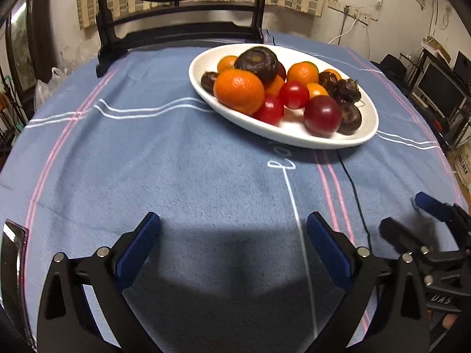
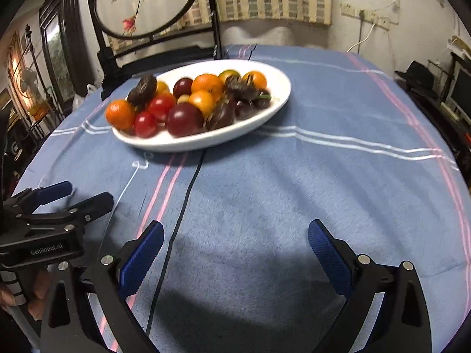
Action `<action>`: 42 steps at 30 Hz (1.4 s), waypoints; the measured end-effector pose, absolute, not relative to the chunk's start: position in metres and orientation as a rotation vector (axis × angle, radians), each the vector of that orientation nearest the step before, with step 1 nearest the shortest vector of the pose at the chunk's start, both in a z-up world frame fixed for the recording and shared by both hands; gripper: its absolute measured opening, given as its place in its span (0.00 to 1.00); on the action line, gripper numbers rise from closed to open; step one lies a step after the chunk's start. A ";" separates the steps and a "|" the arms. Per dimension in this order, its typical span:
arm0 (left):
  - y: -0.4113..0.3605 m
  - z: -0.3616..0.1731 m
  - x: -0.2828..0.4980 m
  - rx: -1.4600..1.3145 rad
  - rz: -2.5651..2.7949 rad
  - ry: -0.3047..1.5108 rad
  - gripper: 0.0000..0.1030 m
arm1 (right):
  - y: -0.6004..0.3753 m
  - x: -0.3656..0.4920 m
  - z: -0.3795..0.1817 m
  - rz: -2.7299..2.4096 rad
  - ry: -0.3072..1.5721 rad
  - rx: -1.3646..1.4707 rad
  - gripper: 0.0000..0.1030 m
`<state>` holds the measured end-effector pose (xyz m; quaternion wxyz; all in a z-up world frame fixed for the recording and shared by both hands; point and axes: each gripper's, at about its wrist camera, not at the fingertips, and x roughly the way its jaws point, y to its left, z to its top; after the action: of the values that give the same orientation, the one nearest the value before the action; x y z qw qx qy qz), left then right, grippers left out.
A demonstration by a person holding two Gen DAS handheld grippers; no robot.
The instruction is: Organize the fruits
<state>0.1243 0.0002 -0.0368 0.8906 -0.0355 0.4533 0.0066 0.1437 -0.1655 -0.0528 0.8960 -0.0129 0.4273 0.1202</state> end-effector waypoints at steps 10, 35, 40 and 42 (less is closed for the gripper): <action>-0.005 -0.047 0.126 -0.019 0.029 0.965 0.95 | -0.160 0.144 -0.061 0.250 0.930 -0.082 0.97; -0.006 -0.047 0.126 -0.008 0.040 0.969 0.96 | -0.155 0.143 -0.062 0.230 0.938 -0.129 0.97; -0.006 -0.047 0.126 -0.008 0.040 0.969 0.96 | -0.154 0.143 -0.062 0.230 0.938 -0.129 0.97; -0.006 -0.047 0.126 -0.008 0.040 0.969 0.96 | -0.154 0.143 -0.062 0.230 0.937 -0.129 0.97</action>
<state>0.1264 -0.0060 -0.0472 0.8847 -0.0039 0.4657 0.0191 0.1426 -0.1545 -0.0625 0.8838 -0.0620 0.4504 0.1106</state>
